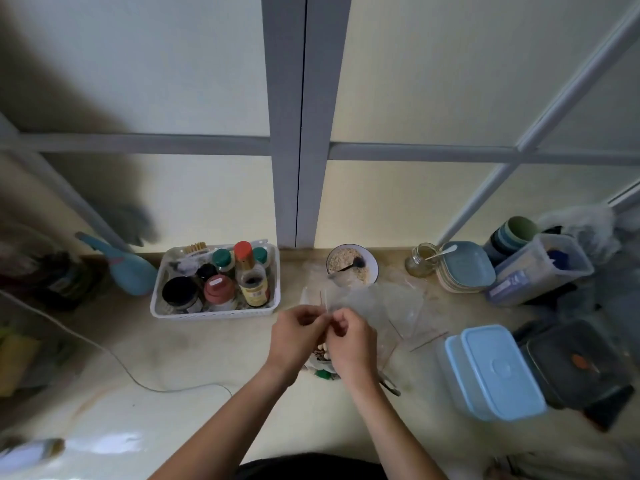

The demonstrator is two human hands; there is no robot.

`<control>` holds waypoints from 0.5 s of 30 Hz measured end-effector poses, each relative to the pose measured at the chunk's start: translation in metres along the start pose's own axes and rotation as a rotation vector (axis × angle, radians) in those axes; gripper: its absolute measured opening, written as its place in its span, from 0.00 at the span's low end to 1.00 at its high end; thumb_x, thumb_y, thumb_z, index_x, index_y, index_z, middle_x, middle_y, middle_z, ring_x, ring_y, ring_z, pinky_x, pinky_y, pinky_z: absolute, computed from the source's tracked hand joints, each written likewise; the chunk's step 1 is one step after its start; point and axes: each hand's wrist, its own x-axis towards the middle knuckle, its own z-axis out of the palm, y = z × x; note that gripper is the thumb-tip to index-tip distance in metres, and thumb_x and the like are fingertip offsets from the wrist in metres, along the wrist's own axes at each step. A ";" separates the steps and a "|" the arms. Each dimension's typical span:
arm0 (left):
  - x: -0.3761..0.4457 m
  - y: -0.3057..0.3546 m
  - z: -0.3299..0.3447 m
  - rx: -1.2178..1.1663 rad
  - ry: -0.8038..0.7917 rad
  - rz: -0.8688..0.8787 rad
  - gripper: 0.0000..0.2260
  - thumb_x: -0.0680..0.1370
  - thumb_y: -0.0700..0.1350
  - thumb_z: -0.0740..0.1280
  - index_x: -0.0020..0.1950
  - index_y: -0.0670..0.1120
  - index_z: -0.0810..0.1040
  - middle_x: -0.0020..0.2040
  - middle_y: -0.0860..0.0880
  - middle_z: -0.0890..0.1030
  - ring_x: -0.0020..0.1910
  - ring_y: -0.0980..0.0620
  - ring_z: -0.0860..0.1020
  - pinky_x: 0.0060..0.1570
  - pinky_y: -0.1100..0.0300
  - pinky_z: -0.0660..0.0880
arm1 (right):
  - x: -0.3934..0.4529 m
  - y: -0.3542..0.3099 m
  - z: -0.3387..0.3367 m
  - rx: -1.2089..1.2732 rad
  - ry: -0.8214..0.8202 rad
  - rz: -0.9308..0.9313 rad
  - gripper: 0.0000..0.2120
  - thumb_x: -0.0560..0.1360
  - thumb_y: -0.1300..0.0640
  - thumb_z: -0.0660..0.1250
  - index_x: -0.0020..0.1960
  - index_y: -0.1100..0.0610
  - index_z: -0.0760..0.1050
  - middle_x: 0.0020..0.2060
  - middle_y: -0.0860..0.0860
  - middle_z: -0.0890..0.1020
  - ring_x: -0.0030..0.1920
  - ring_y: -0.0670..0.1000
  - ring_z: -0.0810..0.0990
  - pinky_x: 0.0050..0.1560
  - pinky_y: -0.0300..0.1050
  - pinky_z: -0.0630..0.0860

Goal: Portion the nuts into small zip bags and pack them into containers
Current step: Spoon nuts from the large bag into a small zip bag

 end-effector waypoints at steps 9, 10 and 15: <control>0.007 -0.004 -0.012 -0.178 -0.050 -0.078 0.04 0.79 0.37 0.70 0.48 0.37 0.84 0.43 0.37 0.86 0.46 0.38 0.85 0.52 0.46 0.83 | 0.011 0.008 -0.011 0.075 -0.236 0.033 0.06 0.78 0.60 0.71 0.42 0.55 0.81 0.35 0.47 0.84 0.36 0.43 0.82 0.41 0.34 0.77; 0.006 -0.004 -0.013 -0.185 -0.059 -0.079 0.04 0.79 0.37 0.70 0.48 0.36 0.84 0.43 0.37 0.86 0.46 0.38 0.85 0.52 0.46 0.83 | 0.012 0.009 -0.013 0.103 -0.281 0.056 0.07 0.79 0.60 0.70 0.42 0.56 0.81 0.34 0.48 0.84 0.35 0.44 0.81 0.42 0.38 0.77; 0.003 -0.006 -0.015 -0.141 -0.062 -0.083 0.05 0.79 0.37 0.70 0.46 0.37 0.85 0.42 0.37 0.85 0.46 0.35 0.85 0.51 0.46 0.83 | 0.012 0.011 -0.024 0.160 -0.344 0.157 0.08 0.81 0.59 0.65 0.44 0.58 0.80 0.31 0.48 0.81 0.34 0.44 0.79 0.43 0.41 0.77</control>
